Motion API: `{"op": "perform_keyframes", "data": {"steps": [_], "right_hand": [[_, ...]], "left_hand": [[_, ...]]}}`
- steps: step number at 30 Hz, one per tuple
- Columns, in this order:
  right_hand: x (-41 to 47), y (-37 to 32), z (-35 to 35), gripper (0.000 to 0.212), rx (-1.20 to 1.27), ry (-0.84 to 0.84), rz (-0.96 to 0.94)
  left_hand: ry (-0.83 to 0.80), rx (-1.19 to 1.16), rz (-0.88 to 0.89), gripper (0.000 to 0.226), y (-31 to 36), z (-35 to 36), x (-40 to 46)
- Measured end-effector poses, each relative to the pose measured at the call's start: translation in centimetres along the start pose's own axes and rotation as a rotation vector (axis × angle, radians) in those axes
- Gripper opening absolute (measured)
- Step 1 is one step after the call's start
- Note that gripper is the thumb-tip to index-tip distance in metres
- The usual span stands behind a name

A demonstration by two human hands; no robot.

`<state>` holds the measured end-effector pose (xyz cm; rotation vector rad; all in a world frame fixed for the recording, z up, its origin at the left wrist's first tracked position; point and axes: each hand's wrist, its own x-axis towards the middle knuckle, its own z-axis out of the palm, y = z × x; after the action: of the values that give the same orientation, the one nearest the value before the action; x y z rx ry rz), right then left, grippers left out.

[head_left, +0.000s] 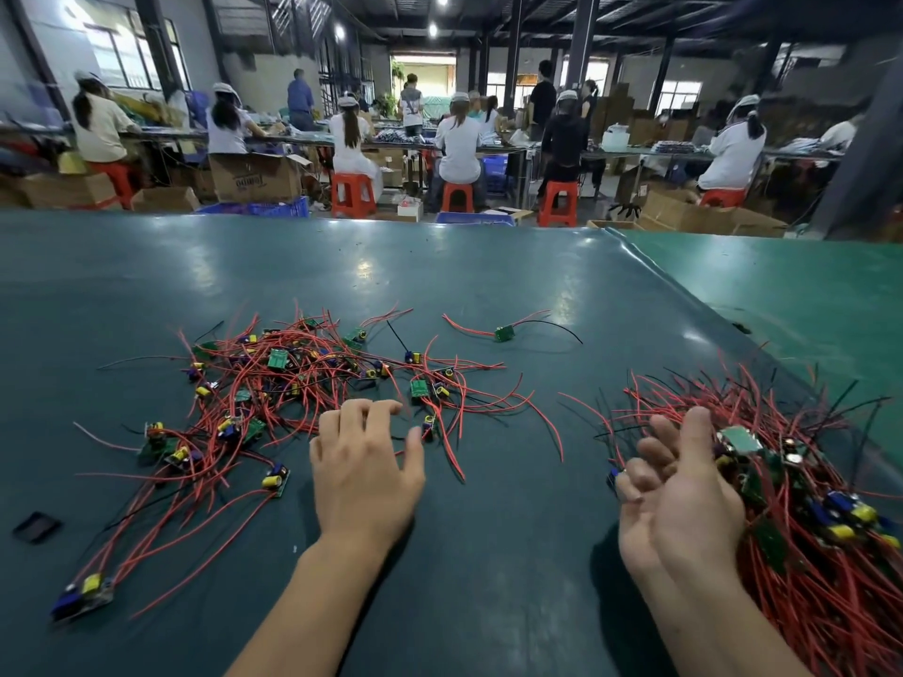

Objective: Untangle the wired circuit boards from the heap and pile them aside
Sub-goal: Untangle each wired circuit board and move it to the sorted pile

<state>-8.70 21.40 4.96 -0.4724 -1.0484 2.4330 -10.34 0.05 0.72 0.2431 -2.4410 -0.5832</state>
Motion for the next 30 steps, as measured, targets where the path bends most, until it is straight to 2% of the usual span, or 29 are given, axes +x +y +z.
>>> {"op": "perform_keyframes", "data": {"steps": [2, 5, 9, 20, 22, 26, 28, 30], "right_hand": [[-0.1, 0.6, 0.1, 0.039, -0.04, -0.047, 0.072], [-0.3, 1.3, 0.3, 0.038, -0.109, -0.111, 0.063], [-0.2, 1.5, 0.2, 0.032, -0.191, -0.143, 0.034], [-1.0, 2.5, 0.2, 0.037, -0.4, -0.303, 0.068], [-1.2, 2.7, 0.1, 0.039, -0.451, -0.341, 0.033], [-1.7, 3.0, 0.2, 0.039, -0.552, -0.414, 0.045], [-1.8, 3.1, 0.4, 0.043, -0.565, -0.476, 0.149], [-1.8, 3.0, 0.5, 0.053, -0.53, -0.544, 0.292]], "left_hand": [[-0.158, 0.114, -0.07, 0.041, -0.5, 0.3, 0.1], [-0.269, 0.181, -0.086, 0.035, -1.0, 0.6, 0.2], [-0.24, 0.183, -0.076, 0.026, -0.9, 0.3, 0.4], [-0.242, 0.182, 0.039, 0.021, -0.8, 0.6, 0.6], [-0.138, 0.071, 0.068, 0.012, -0.4, 0.4, 0.4], [0.18, -0.413, 0.191, 0.008, 0.9, -0.4, -0.1], [0.203, -0.563, 0.346, 0.01, 1.3, -1.0, -0.6], [0.135, -0.649, 0.503, 0.012, 1.7, -1.3, -1.0]]}}
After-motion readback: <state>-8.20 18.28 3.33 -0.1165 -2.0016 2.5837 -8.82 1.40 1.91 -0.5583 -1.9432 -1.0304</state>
